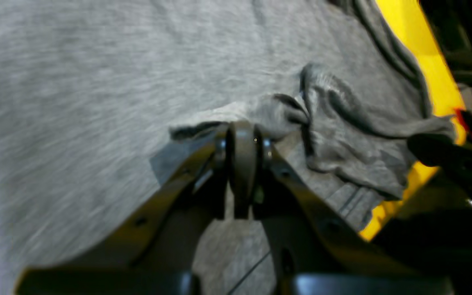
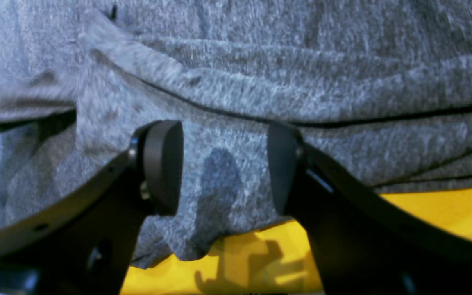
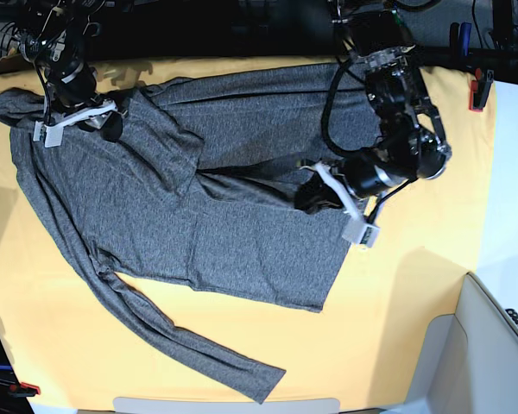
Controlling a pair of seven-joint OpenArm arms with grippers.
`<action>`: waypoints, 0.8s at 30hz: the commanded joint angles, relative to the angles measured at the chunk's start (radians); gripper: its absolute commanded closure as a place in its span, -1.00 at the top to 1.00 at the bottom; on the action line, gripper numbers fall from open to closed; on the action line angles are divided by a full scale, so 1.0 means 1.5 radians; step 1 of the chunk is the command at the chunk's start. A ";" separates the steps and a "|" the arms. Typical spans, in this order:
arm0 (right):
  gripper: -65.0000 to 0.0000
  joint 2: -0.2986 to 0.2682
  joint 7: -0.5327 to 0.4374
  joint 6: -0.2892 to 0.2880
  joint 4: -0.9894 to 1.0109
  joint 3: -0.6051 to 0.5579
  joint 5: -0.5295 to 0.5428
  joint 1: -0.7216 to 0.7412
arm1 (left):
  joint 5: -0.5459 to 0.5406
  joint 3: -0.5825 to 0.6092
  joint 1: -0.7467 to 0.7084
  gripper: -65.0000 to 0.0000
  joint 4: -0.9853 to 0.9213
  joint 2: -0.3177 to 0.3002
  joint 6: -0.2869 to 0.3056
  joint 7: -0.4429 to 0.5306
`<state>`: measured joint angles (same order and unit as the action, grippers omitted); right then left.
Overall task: Fold the T-shirt properly
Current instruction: 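Grasp the shirt fabric with the left gripper and drag it toward the edge, then pull the grasped fabric outward with the left gripper to flatten the shirt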
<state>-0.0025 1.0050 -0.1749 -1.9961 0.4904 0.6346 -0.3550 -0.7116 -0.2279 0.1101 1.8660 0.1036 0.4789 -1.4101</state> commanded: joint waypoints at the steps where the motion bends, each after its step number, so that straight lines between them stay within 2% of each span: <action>1: 0.00 -0.006 -0.012 -0.004 -0.010 0.001 0.010 0.004 | -0.014 -0.012 0.007 -0.99 0.032 -0.010 0.001 0.009; 11: 0.00 -0.006 -0.011 -0.004 -0.010 0.001 0.010 0.005 | -0.015 -0.109 -0.058 -0.99 0.082 -0.077 0.005 0.009; 12: 0.00 -0.006 -0.011 -0.004 -0.009 0.001 0.010 0.005 | -0.017 -0.118 -0.063 -0.99 0.082 -0.081 0.015 0.009; 15: 0.00 -0.006 -0.011 -0.004 -0.009 0.001 0.010 0.005 | -0.044 -0.140 -0.077 -0.99 0.087 -0.095 0.035 0.009; 24: 0.00 -0.006 -0.014 -0.004 0.022 0.001 0.009 0.005 | -0.154 -0.162 -0.120 -0.99 0.098 -0.145 0.034 0.009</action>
<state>-0.0051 1.0050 -0.1749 -1.9480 0.4892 0.6338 -0.3515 -0.9173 -0.4683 -0.0795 1.9865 -0.0986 0.5278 -1.4136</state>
